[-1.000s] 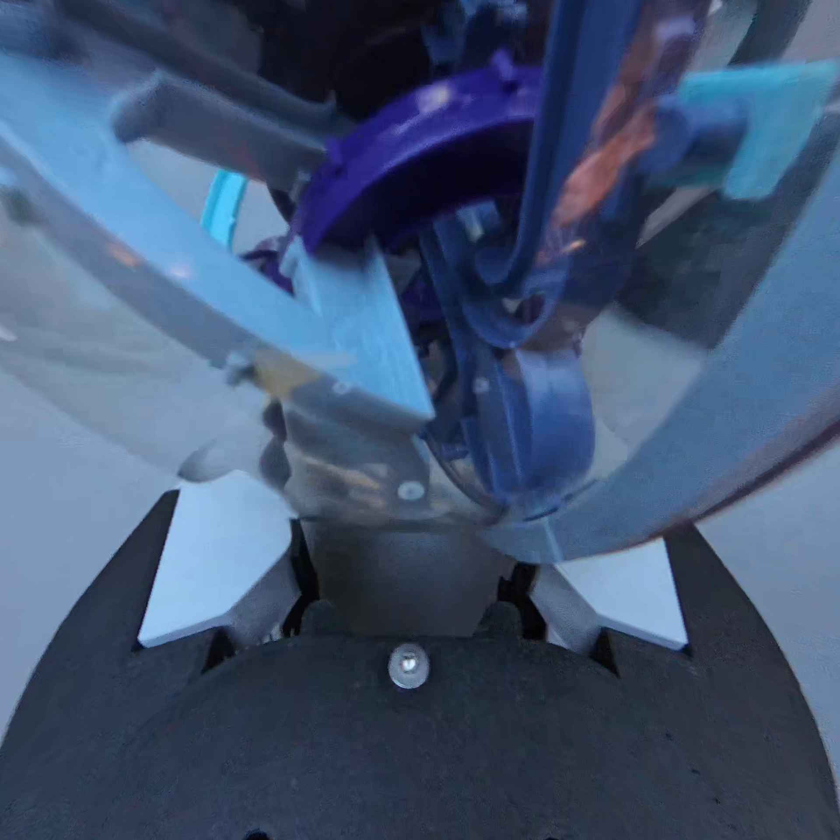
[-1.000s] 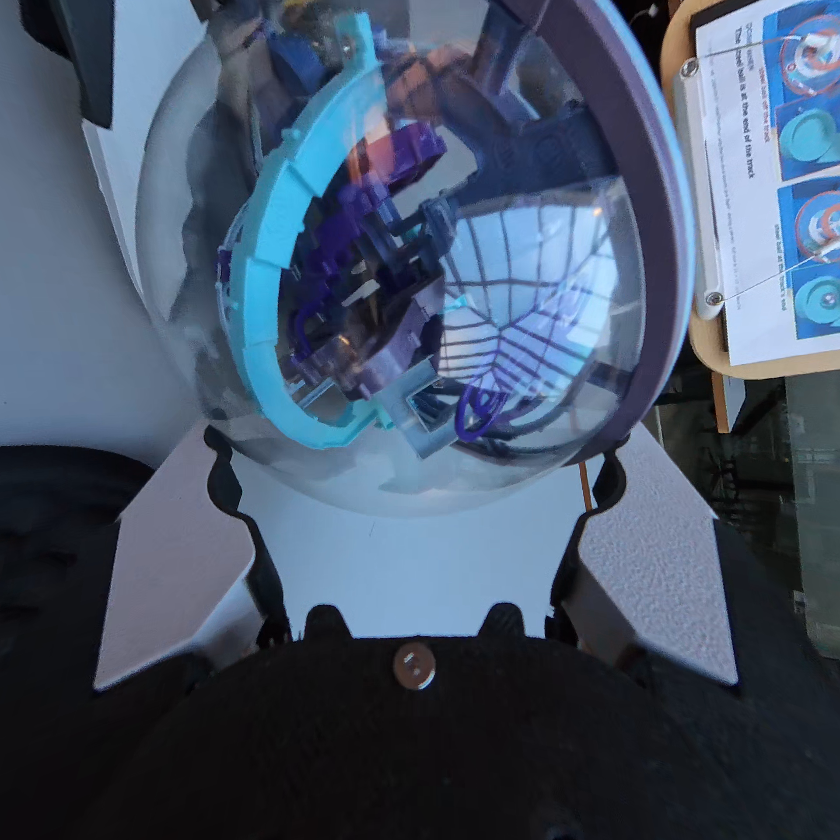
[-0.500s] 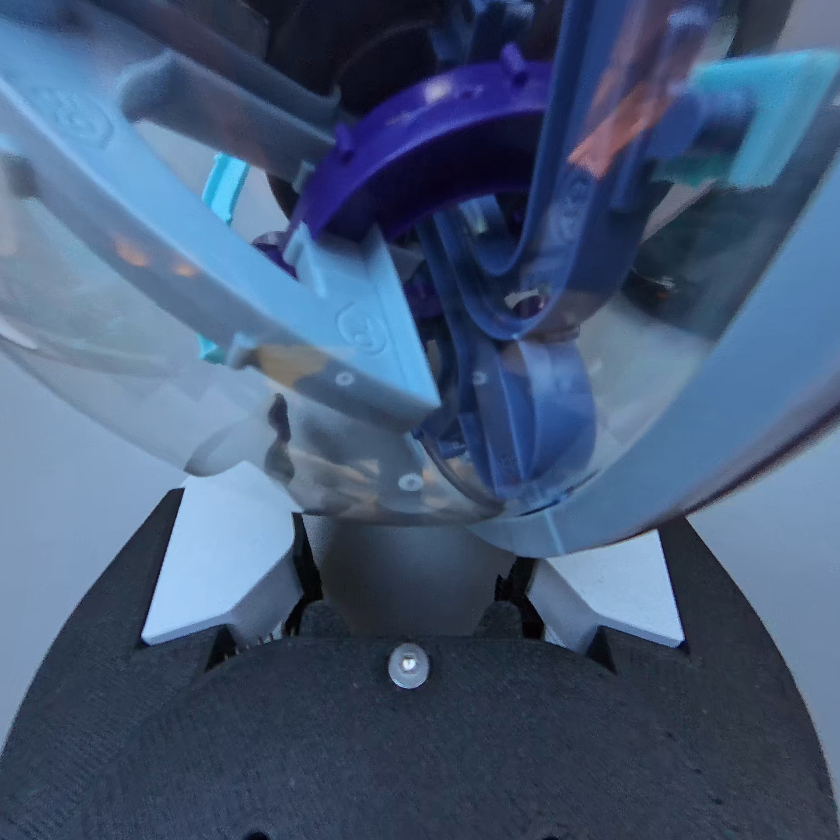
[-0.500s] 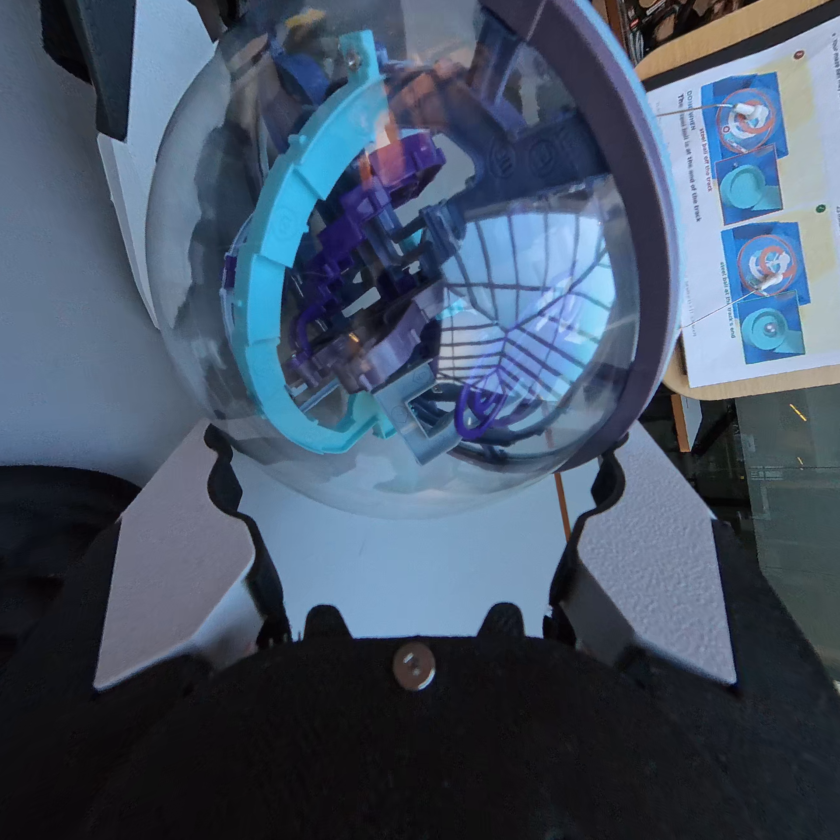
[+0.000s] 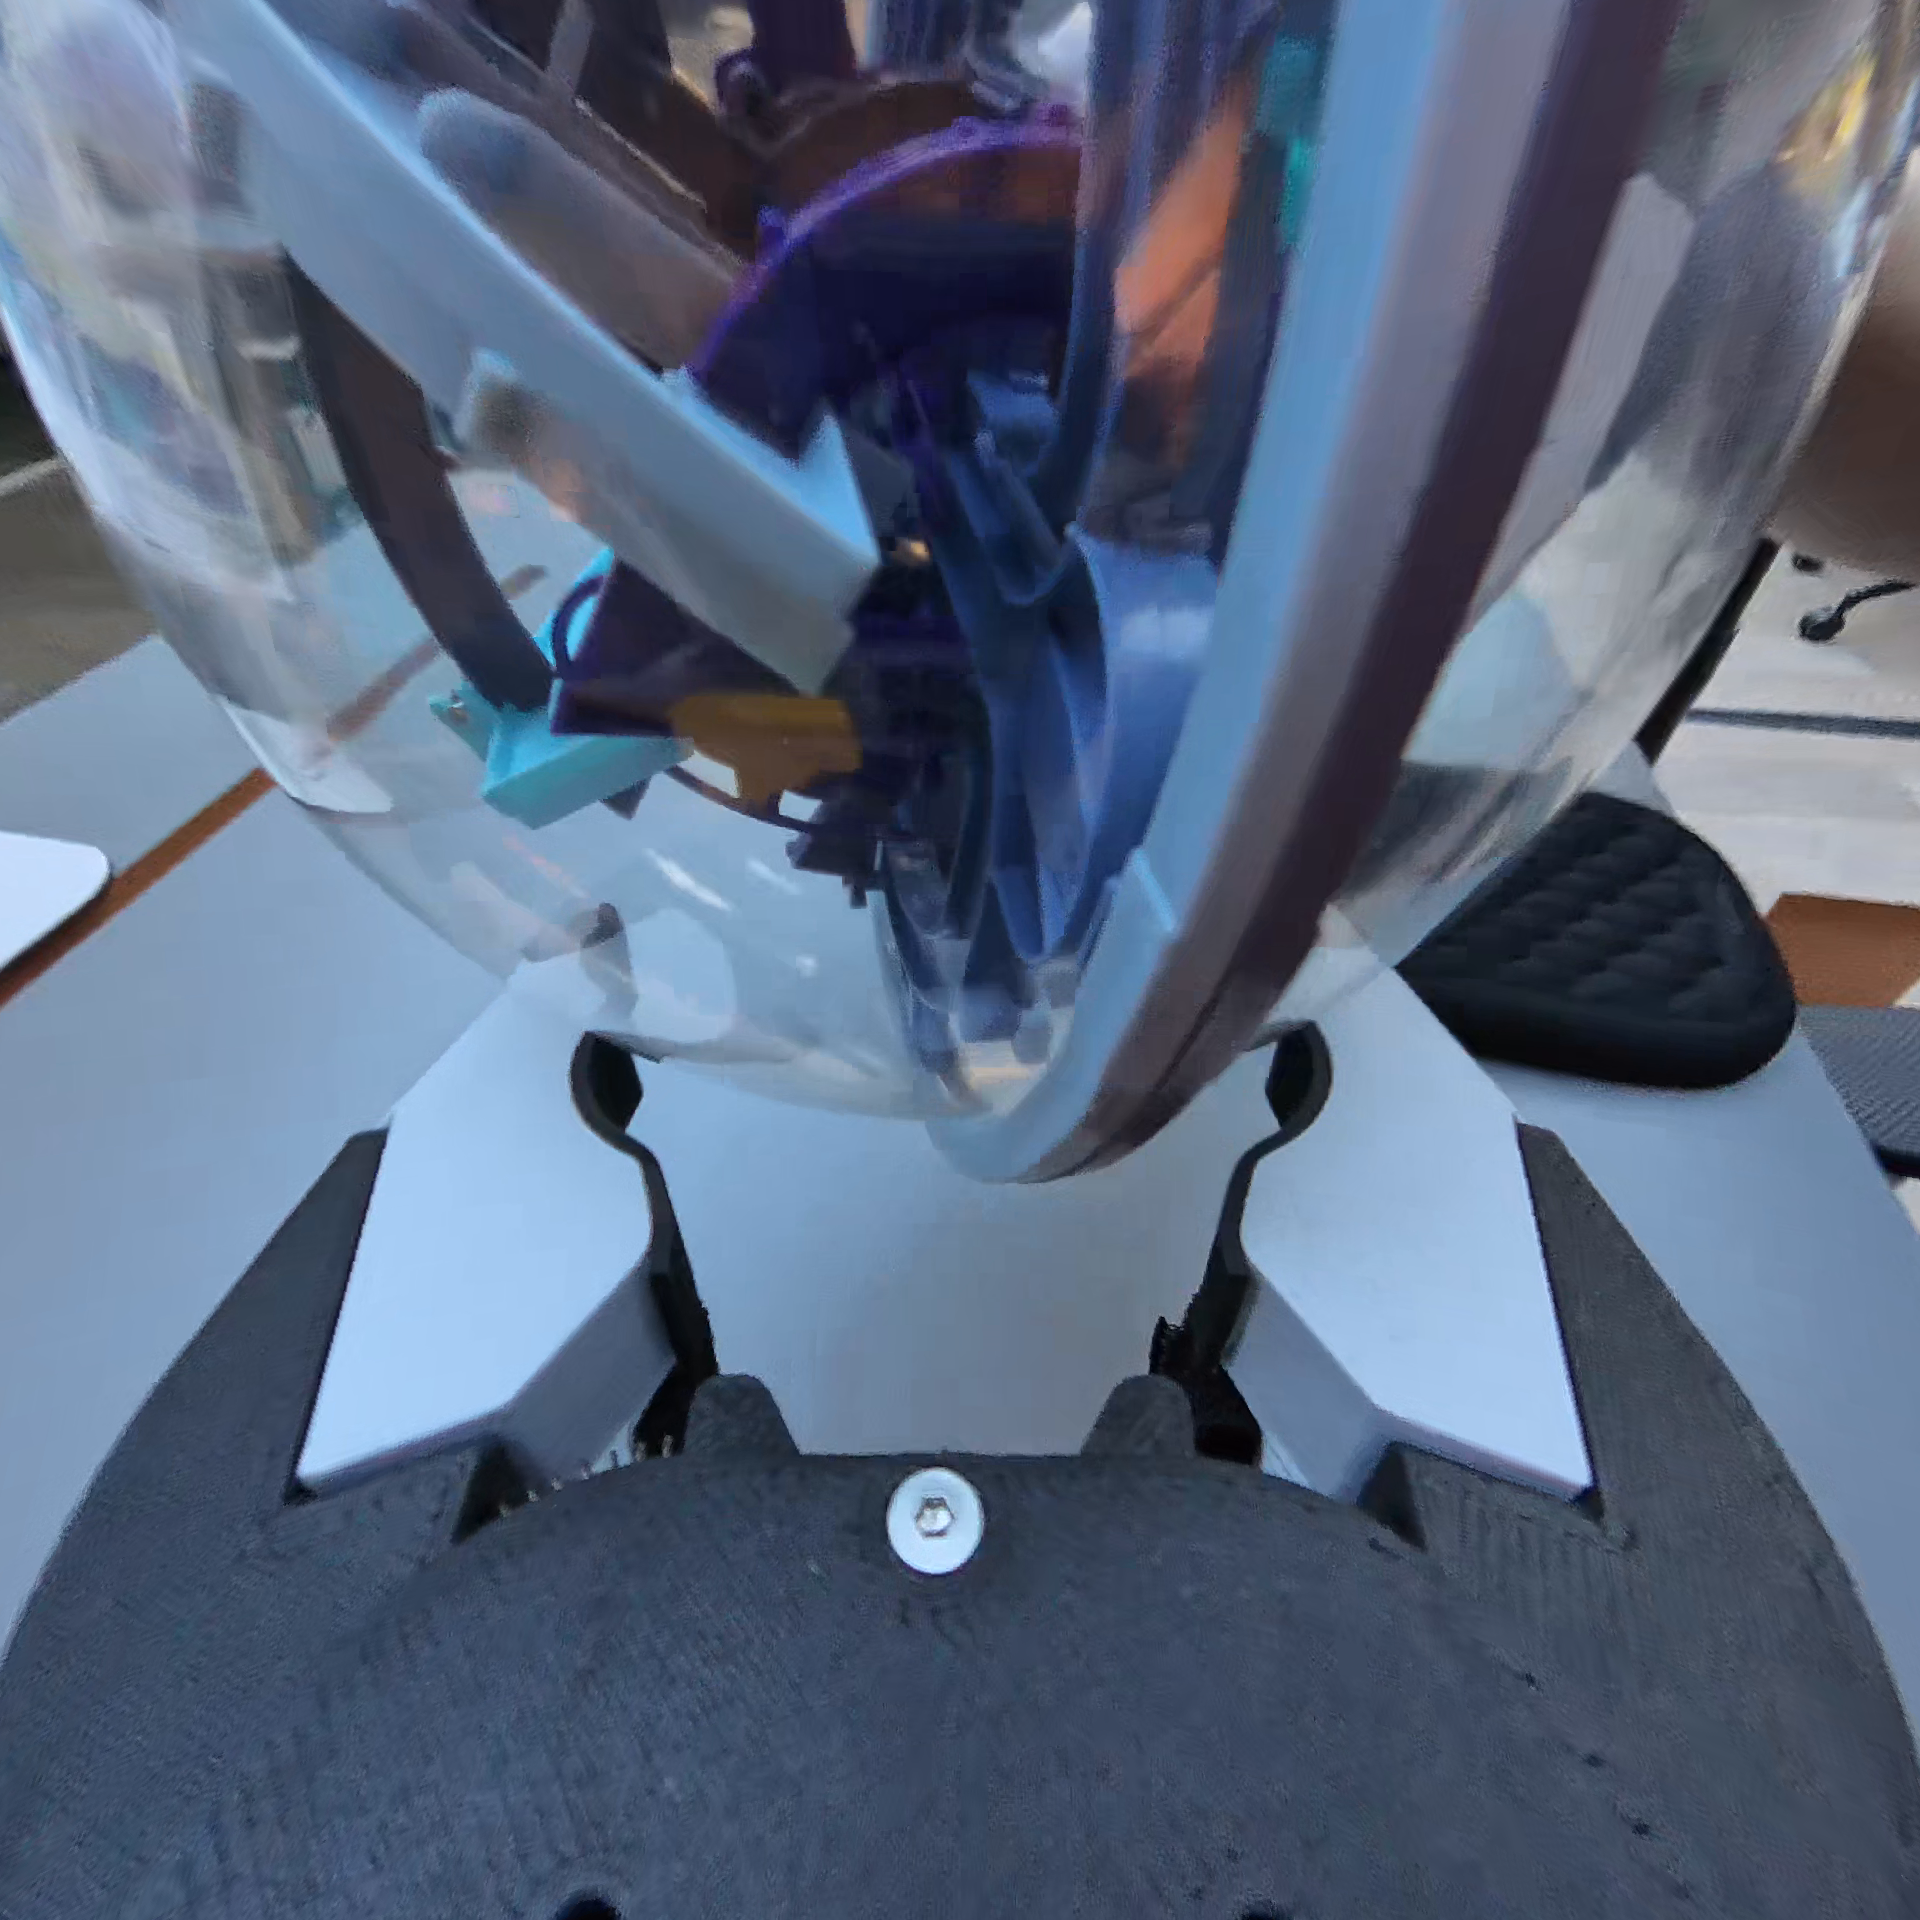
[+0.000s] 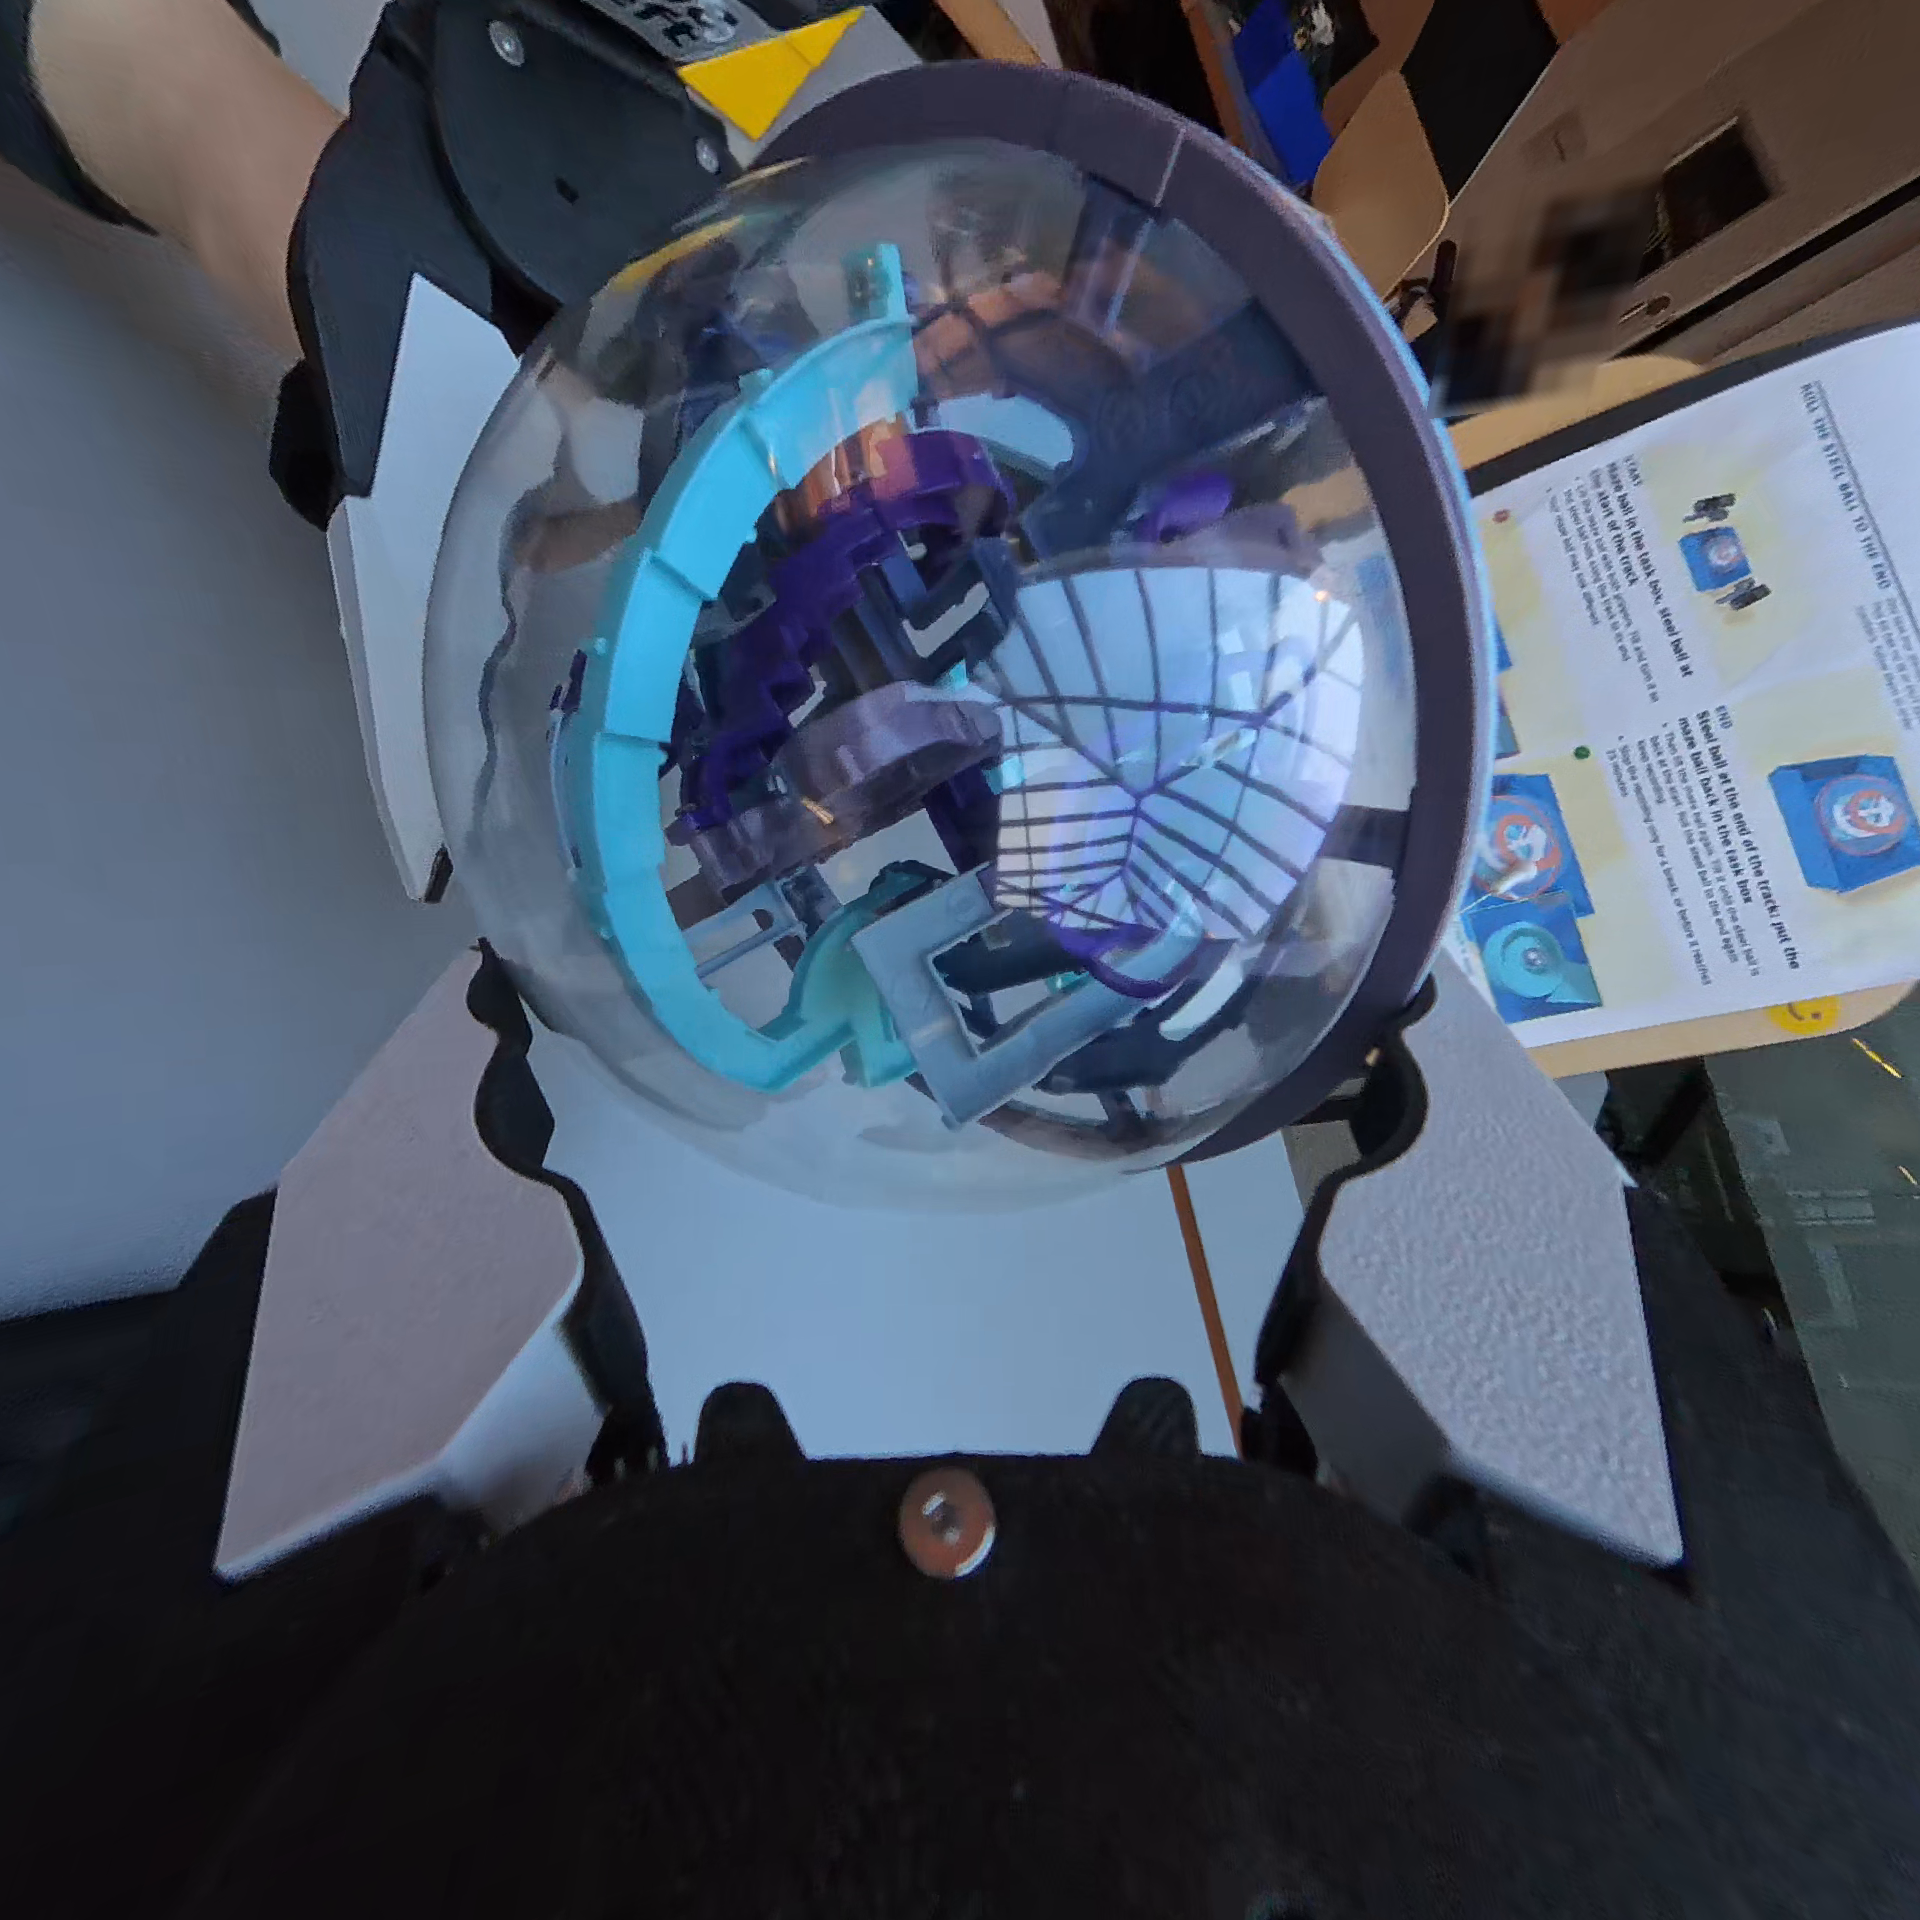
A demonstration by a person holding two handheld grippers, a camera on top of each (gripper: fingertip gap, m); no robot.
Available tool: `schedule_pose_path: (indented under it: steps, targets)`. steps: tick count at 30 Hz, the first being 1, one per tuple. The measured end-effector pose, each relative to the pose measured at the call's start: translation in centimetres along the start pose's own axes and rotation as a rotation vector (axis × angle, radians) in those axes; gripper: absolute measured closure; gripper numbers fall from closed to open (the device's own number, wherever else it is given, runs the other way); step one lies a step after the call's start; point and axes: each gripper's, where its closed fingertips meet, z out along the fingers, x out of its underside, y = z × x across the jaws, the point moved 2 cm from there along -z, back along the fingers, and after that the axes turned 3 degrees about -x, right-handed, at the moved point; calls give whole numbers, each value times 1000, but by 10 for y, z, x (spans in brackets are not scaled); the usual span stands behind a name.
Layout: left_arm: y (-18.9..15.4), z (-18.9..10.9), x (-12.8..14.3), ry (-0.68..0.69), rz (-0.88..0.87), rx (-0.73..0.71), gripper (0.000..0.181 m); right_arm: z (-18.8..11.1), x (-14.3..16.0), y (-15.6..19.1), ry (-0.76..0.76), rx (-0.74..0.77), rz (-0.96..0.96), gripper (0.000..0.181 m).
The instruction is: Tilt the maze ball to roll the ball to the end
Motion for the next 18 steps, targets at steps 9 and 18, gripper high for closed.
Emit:
schedule_pose_path:
  steps: [9, 18]
  targets:
    - [-4, -49, -62, -209, -50, -64, 47, -14, -73, -27, -47, 10, 24, 23]
    - [-10, -113, -104, -334, -76, -96, 42, -18, -145, -39, -124, 9, 80, 23]
